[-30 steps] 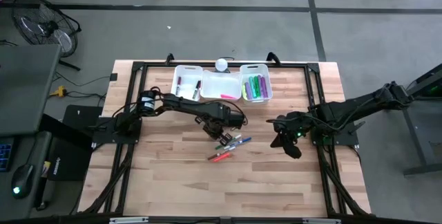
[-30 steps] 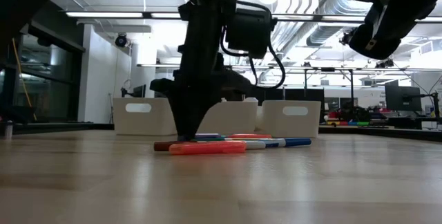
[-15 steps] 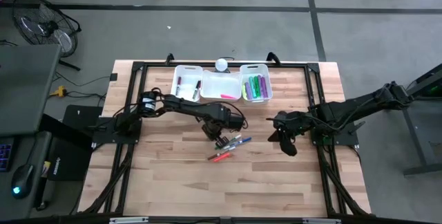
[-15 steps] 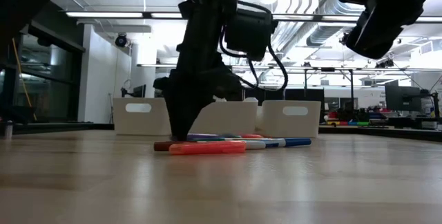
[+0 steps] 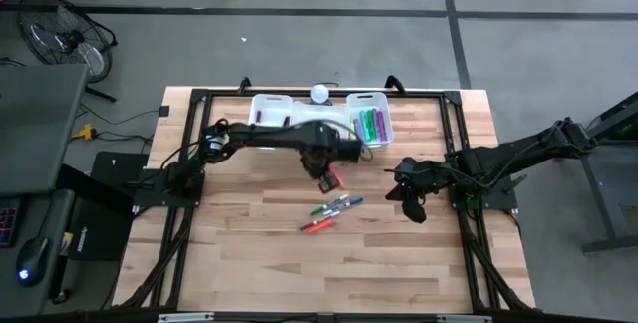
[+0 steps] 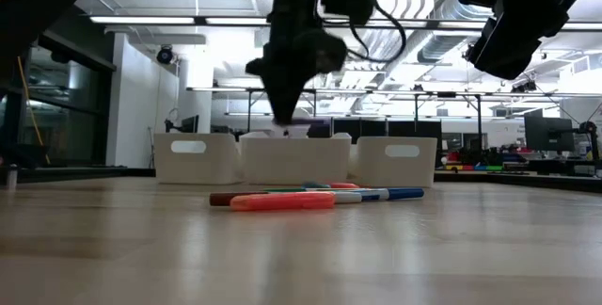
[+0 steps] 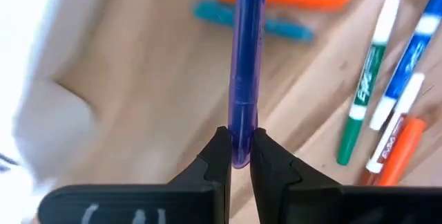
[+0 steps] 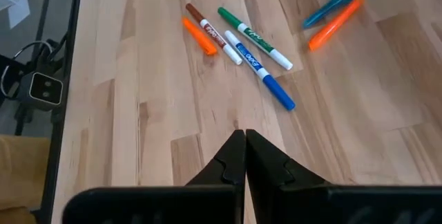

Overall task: Pick & Place Markers
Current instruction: Put the purple pen into the middle white bin

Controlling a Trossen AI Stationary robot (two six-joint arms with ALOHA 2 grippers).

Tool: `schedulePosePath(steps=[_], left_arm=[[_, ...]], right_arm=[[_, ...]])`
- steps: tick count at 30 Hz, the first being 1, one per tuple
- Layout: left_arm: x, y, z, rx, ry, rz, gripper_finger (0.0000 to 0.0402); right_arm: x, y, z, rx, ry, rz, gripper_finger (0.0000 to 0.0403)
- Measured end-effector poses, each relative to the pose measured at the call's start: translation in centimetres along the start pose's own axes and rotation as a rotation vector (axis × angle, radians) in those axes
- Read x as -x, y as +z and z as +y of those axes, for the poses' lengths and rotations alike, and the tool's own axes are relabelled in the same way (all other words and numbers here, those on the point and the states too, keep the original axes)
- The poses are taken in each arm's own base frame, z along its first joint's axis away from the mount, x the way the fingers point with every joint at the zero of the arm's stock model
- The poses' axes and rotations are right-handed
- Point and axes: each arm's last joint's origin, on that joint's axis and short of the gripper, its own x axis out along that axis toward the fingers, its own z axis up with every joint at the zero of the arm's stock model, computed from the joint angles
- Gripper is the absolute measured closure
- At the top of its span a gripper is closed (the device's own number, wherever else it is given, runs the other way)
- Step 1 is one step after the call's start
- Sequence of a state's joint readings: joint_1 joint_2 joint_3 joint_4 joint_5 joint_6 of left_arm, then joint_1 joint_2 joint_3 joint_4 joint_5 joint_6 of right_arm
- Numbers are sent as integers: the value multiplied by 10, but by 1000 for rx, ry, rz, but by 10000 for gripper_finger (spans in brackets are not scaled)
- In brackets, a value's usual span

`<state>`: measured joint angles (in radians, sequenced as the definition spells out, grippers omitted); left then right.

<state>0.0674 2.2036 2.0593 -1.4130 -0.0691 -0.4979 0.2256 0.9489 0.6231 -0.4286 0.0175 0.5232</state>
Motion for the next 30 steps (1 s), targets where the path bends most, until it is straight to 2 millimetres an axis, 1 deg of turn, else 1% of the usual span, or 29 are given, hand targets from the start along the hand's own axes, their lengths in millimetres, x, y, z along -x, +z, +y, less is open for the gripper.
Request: schedulePosePath(steps=[5,8,11,17,22,25,30], left_arm=[[29,17,24,-22,-8,-92,373],[35,26,41,-54,-6,-123,373],[34,33,60,-104,8,-121,373],[24,43,98,-166,31,-85,373],[22,49,122,-199,38,-86,364],[20,51,129,-227,41,-81,362],[2,55,127,-276,23,-22,361]], right_arm=[[0,0,0,-14,-2,-1,403],[0,0,0,-19,-7,-5,402],[0,0,0,-25,-9,-7,403],[0,1,-1,-57,-30,-20,402],[0,1,-1,-79,-38,-26,402],[0,1,-1,-79,-40,-27,403],[0,1,-2,-83,-61,-40,403]])
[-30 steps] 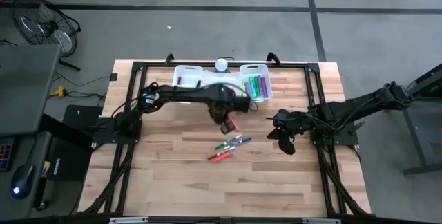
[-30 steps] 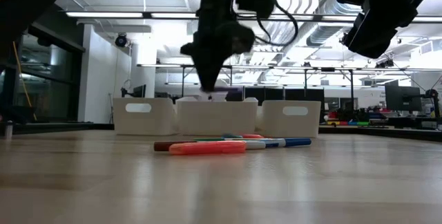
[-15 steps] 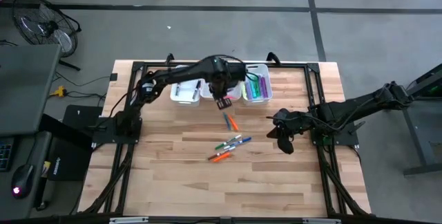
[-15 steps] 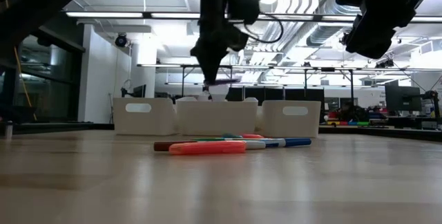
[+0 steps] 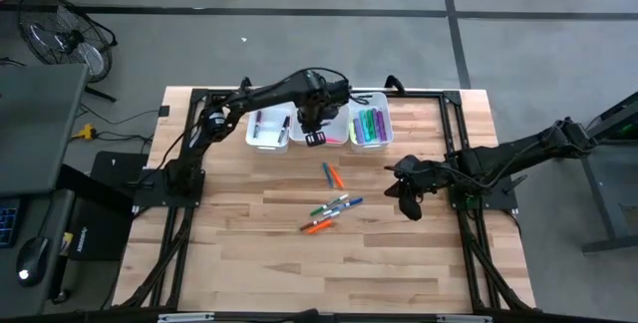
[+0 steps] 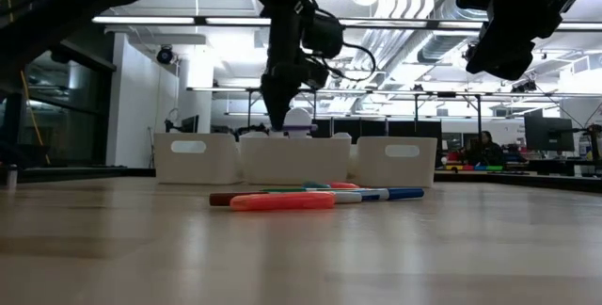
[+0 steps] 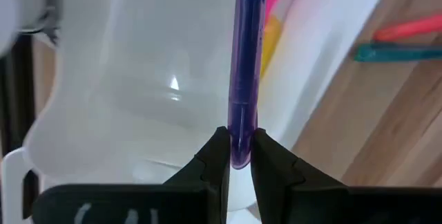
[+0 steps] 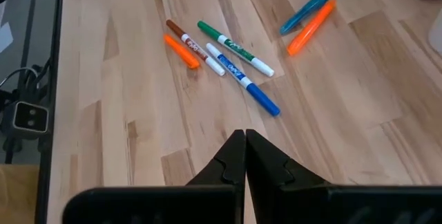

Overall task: Pick & Place Markers
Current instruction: Put the purple pen into the middle white bin, then put the blue pen into the middle white bin

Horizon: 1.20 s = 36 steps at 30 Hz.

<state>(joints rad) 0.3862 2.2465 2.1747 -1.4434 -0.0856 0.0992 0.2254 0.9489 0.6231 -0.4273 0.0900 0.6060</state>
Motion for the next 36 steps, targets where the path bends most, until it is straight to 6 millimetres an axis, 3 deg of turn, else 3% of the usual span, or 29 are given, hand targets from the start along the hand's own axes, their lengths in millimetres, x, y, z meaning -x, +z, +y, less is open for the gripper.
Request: schedulePosePath(steps=[4,16,27,36], left_arm=[[-9,0,-4,-19,-1,48,361],[-7,4,-6,-23,3,2,356],[-7,3,-5,-12,27,13,256],[-6,2,-9,121,-61,21,248]], right_arm=[[0,0,0,-15,-7,-5,402],[0,0,0,-45,-6,-5,402],[0,0,0,-45,-4,-3,402],[0,0,0,-43,-3,-1,402]])
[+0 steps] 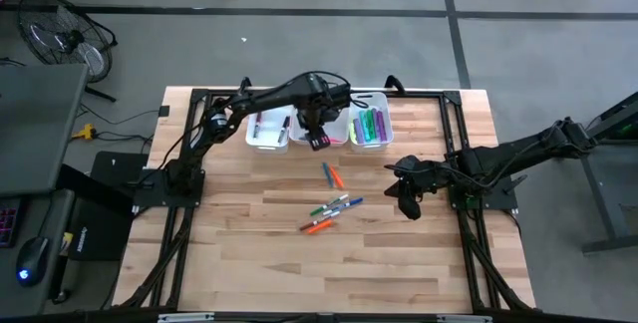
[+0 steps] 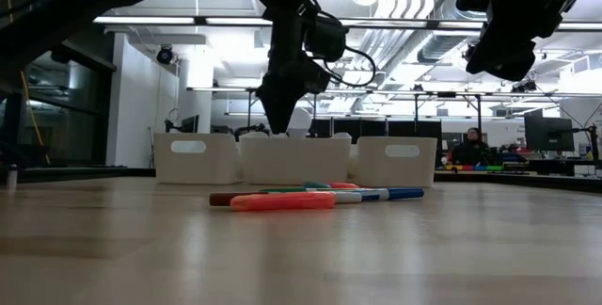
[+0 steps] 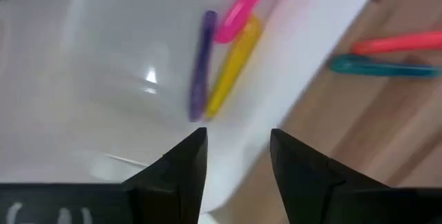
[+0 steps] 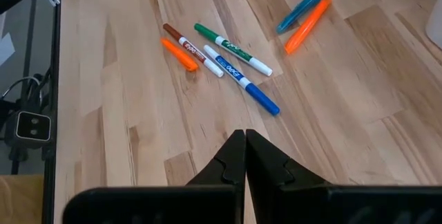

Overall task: Pick & Place Markers
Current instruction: Put the blue pen into the middle white bin

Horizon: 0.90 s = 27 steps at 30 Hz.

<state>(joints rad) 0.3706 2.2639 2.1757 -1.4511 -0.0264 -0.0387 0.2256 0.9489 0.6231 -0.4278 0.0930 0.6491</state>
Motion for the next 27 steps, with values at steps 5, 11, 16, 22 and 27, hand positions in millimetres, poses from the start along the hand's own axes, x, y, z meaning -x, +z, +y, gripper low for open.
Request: schedulePosePath(steps=[5,11,16,22,27], left_arm=[[1,-3,-13,87,-37,26,248],[1,-6,-43,239,-35,32,248],[2,-10,-75,357,-40,21,247],[4,-12,-107,575,-74,-22,247],[5,-12,-122,759,-74,-78,247]], right_arm=[[0,-1,0,21,15,21,402],[0,-5,-3,29,-14,68,402],[1,-9,-6,33,-40,104,402],[1,-12,-8,32,-63,135,402],[2,-16,-12,34,-99,187,402]])
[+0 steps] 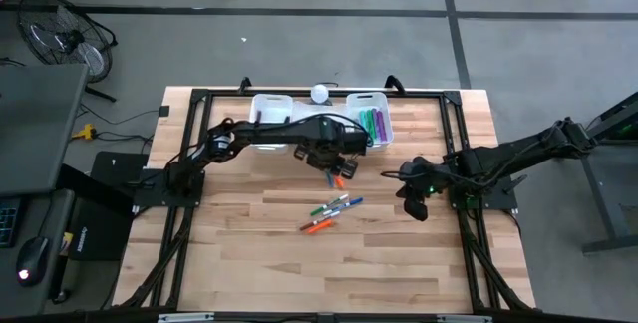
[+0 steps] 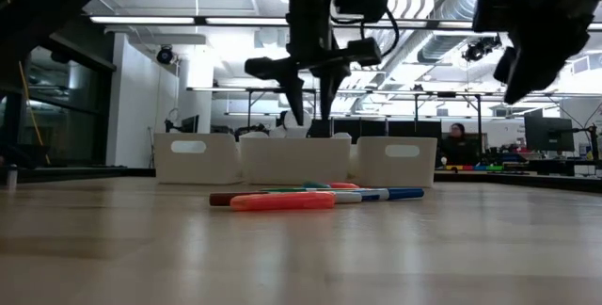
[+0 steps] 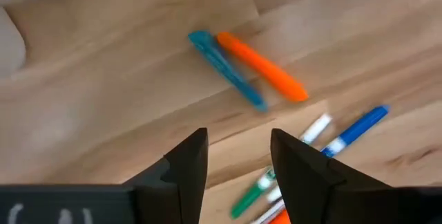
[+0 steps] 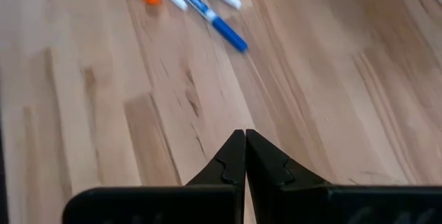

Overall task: Pick & Place Markers
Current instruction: Put the blue pen into the middle white bin

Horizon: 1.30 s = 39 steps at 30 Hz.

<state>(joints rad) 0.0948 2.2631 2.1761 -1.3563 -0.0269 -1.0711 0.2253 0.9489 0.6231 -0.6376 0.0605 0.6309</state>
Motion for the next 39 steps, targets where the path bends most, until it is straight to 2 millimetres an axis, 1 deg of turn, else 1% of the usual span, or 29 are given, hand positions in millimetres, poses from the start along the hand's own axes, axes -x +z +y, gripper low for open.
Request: schedulePosePath(steps=[4,6,8,10,12,13,16,19,22,26,32,39], left_arm=[[-1,-1,-4,113,-19,-20,247],[-11,3,-9,152,-42,-24,247],[-24,6,-8,180,-13,10,247],[-35,7,-12,208,-20,32,247],[-41,8,-9,228,7,66,247],[-42,6,-8,230,30,83,247],[-42,7,-9,269,16,65,247],[-51,6,-7,312,40,60,247],[-54,5,-5,333,51,63,247],[-58,5,-5,344,45,80,247],[-72,5,-6,396,14,72,247],[-73,7,-4,415,18,65,247]], right_arm=[[2,-6,-4,-16,-27,67,402],[6,-10,-7,-15,-36,84,402],[11,-12,-9,-15,-42,82,402],[18,-14,-11,-15,-40,63,402],[25,-16,-13,-16,-28,44,402],[28,-17,-14,-16,-21,34,402],[37,-20,-17,-15,-4,10,402],[44,-23,-20,-15,-2,-11,402],[49,-26,-23,-17,-4,-28,402],[52,-27,-25,-1,-3,-47,402],[53,-27,-25,9,-5,-49,402],[53,-28,-25,28,3,-32,402]])
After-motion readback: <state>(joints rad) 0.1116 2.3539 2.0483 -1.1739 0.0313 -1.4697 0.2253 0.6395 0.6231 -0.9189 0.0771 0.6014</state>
